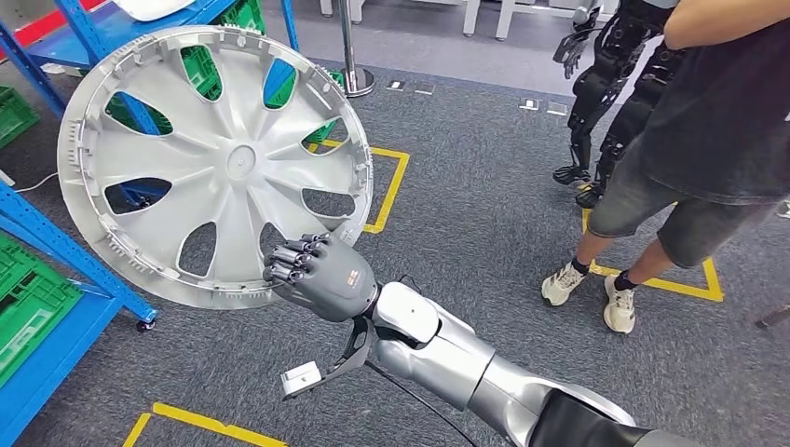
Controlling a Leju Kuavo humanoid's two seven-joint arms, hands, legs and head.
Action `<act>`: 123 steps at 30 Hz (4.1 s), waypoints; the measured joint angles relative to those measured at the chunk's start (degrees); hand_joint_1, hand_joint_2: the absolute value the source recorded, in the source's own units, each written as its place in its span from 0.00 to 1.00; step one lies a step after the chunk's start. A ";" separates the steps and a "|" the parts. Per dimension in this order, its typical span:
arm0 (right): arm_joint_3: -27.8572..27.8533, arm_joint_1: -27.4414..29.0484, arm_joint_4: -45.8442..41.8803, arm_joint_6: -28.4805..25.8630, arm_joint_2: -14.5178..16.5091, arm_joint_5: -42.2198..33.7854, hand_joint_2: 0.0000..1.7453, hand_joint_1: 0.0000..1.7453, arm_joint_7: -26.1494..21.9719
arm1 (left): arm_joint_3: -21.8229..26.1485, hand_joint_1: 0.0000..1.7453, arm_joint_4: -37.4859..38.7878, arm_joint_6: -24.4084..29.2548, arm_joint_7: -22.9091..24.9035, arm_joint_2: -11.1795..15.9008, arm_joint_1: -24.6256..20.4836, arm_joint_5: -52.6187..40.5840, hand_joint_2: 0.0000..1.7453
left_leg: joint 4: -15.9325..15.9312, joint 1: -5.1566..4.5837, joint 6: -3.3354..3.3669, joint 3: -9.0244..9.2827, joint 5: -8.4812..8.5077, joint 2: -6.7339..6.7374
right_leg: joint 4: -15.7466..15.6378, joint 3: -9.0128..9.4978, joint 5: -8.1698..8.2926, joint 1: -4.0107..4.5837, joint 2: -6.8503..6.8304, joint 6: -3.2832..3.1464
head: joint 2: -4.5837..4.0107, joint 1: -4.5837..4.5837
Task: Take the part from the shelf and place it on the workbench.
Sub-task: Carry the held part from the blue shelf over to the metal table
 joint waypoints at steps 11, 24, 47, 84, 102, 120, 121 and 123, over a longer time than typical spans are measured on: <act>0.04 0.05 0.32 -1.19 -0.45 0.86 1.00 1.00 1.09 | 0.00 0.00 0.01 -0.98 1.02 0.25 -0.08 -0.42 1.00 | -0.83 -0.26 2.35 0.04 0.46 6.22 | 13.41 -6.48 -5.08 0.19 -5.26 2.02 | -0.01 0.69; -0.45 1.18 -0.25 -1.04 -0.81 2.28 1.00 1.00 3.02 | -0.22 0.00 0.03 -2.54 0.59 0.32 -0.05 -2.20 1.00 | 13.47 -0.37 -0.50 -6.23 -7.07 4.42 | -0.66 0.74 -0.33 0.33 -4.18 -1.01 | 0.00 0.22; -0.66 -2.09 -0.32 1.01 0.64 2.82 1.00 1.00 4.61 | 0.09 0.00 -0.02 -2.49 -0.68 0.56 -0.47 0.07 1.00 | -0.25 -0.94 1.19 -0.48 0.34 8.72 | 0.18 0.71 -1.03 0.95 -7.80 0.64 | -0.01 0.34; 0.17 -3.60 1.03 2.06 4.39 6.38 1.00 1.00 7.86 | 1.79 0.00 -0.18 -4.50 0.10 0.49 -0.50 0.76 1.00 | 10.28 -0.67 -0.10 -5.14 -5.64 4.59 | -1.16 0.71 0.47 0.65 -4.84 -1.50 | 0.00 -0.30; 0.20 -3.35 1.77 2.82 4.85 6.56 1.00 1.00 7.95 | 2.75 0.00 -0.10 -4.52 0.49 0.27 -0.19 1.09 1.00 | -0.71 -0.49 2.53 -0.51 0.84 6.01 | 15.42 -8.10 -5.55 0.41 -4.89 1.66 | 0.00 -0.13; 0.31 -4.94 4.64 2.88 5.67 6.43 1.00 1.00 6.79 | 2.92 0.00 -0.10 -3.88 1.07 -0.37 -0.28 0.81 1.00 | 6.01 -0.17 -0.41 -3.95 -0.46 2.25 | -0.09 0.31 0.25 0.58 -1.50 -1.24 | -0.01 -0.44; 0.31 -4.98 4.79 2.60 5.75 6.28 1.00 1.00 6.74 | 3.00 0.00 -0.08 -3.83 1.29 -0.37 -0.30 0.78 1.00 | 2.89 -0.01 -0.30 -2.51 0.56 0.99 | 0.16 0.08 0.19 0.54 -0.89 -0.93 | -0.01 -0.48; 0.31 -5.04 5.13 1.85 5.88 5.79 1.00 1.00 6.45 | 3.21 0.00 -0.05 -3.61 1.52 -0.32 -0.27 1.01 1.00 | 0.37 0.01 0.12 -1.38 0.71 -0.49 | 0.32 -0.48 0.37 0.38 0.28 -0.10 | 0.00 -0.52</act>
